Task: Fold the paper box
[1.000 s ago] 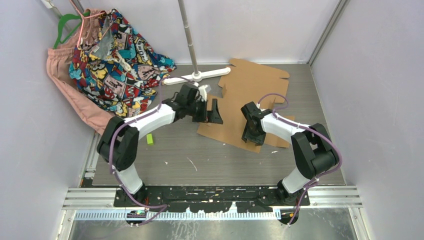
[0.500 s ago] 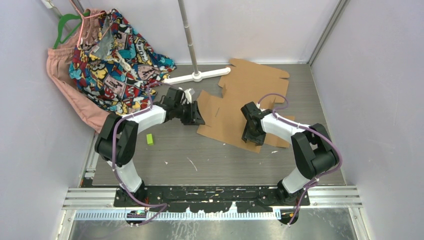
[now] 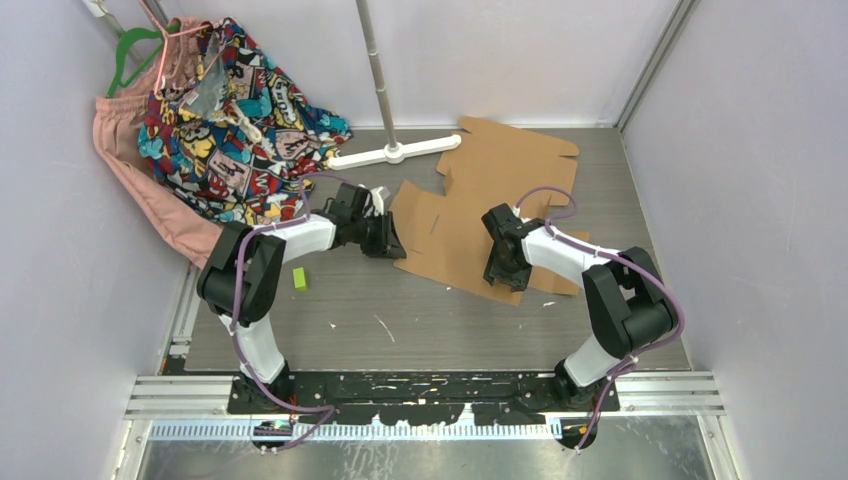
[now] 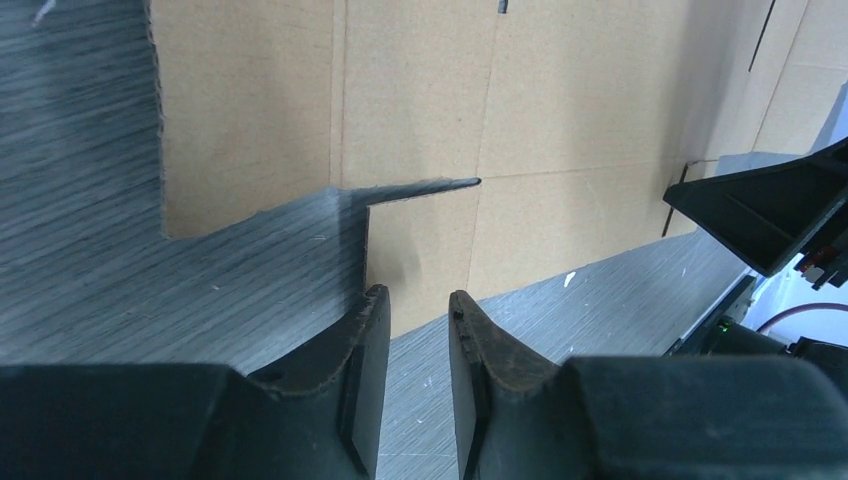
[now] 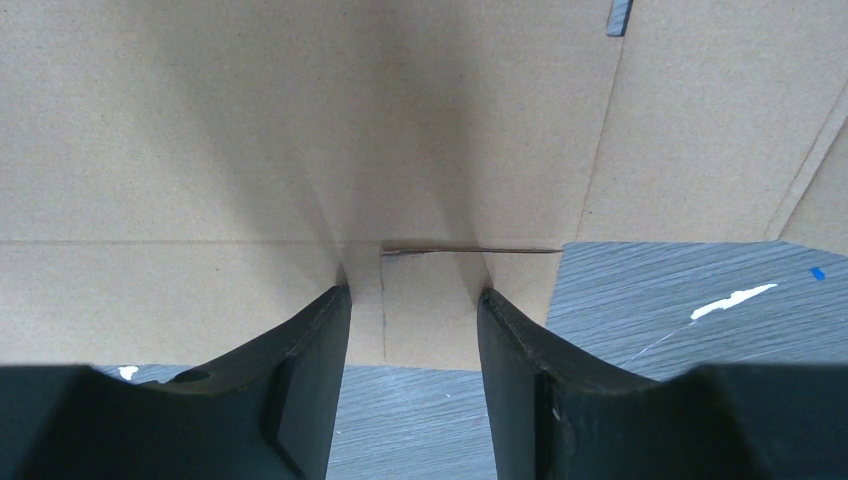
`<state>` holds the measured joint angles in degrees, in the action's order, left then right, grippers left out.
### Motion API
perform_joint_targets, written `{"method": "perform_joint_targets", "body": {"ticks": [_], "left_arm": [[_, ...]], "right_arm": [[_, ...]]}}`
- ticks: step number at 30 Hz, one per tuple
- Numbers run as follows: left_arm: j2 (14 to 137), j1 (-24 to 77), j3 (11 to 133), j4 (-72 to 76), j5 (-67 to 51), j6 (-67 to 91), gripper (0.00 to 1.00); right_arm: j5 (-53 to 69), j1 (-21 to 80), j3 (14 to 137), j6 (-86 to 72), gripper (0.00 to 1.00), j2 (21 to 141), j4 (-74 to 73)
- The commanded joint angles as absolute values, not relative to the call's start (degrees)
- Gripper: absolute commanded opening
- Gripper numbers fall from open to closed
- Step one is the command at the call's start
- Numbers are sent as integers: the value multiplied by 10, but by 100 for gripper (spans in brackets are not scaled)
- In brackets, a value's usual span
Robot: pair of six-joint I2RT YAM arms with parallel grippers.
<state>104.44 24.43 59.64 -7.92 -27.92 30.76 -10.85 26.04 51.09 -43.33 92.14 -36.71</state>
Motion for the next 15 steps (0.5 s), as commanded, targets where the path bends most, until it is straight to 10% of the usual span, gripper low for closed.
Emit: {"method": "perform_joint_targets", "body": {"ticks": [1, 9, 15], "left_arm": [[1035, 239, 593, -58, -268, 289, 30], [1044, 227, 571, -48, -265, 283, 36], [1060, 227, 569, -26, -277, 294, 62]], "right_arm": [[-23, 276, 480, -457, 54, 969, -240], [-21, 277, 485, -455, 54, 972, -243], [-21, 278, 490, -454, 54, 972, -247]]}}
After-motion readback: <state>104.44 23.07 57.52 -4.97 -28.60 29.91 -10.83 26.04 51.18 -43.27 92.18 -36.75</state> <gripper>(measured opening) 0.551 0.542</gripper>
